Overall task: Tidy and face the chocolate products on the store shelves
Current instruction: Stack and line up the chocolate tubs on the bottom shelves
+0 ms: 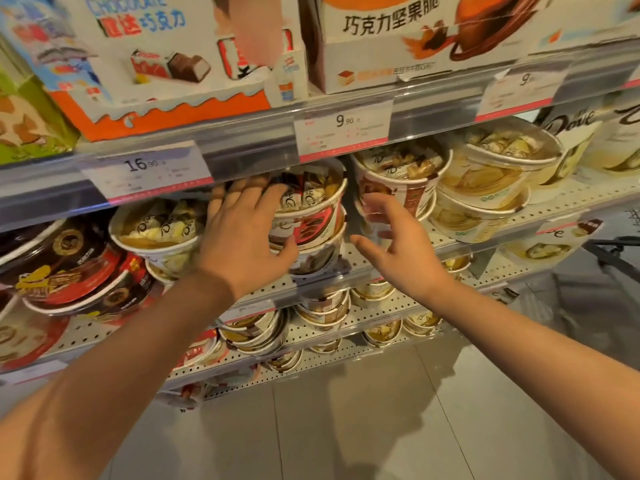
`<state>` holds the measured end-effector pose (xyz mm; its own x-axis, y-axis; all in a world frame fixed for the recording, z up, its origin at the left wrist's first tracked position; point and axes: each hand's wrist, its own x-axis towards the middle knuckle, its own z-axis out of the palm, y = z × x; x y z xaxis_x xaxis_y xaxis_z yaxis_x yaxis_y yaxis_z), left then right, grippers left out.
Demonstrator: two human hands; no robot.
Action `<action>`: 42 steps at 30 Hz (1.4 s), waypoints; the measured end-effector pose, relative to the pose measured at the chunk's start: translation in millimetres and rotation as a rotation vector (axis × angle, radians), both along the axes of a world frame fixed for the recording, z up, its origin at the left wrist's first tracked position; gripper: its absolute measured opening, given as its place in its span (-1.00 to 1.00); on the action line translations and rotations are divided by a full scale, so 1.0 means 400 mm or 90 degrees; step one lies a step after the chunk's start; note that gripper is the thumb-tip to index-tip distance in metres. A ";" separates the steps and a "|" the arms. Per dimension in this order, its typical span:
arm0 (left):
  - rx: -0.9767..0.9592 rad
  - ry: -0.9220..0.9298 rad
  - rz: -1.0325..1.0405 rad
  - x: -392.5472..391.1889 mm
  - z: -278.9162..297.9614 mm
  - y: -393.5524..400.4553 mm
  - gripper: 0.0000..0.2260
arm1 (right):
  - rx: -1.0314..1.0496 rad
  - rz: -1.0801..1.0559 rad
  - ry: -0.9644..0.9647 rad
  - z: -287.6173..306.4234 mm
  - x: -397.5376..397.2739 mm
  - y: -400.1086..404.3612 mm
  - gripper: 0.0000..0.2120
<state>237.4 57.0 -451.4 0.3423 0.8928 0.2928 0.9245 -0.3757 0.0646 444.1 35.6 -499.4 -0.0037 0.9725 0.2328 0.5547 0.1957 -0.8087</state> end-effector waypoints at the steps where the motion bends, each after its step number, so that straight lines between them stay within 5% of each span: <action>1: -0.001 0.004 -0.020 0.022 0.002 -0.002 -0.47 | 0.038 -0.016 -0.019 0.011 0.029 -0.011 -0.57; 6: -0.063 -0.010 -0.099 0.155 0.019 0.025 -0.48 | 0.159 -0.104 -0.166 0.048 0.210 -0.005 -0.76; 10: -0.109 -0.032 -0.103 0.277 0.029 0.065 -0.40 | 0.222 -0.169 -0.383 0.077 0.360 0.038 -0.60; 14: -0.137 -0.075 -0.059 0.346 0.016 0.108 -0.42 | 0.129 -0.116 -0.523 0.108 0.431 0.104 -0.49; 26: -0.078 0.073 0.082 0.437 -0.015 0.100 -0.41 | 0.116 0.087 -0.543 0.109 0.530 0.173 -0.44; 42: -0.021 0.052 0.162 0.502 -0.032 0.089 -0.42 | 0.165 0.156 -0.551 0.094 0.573 0.197 -0.33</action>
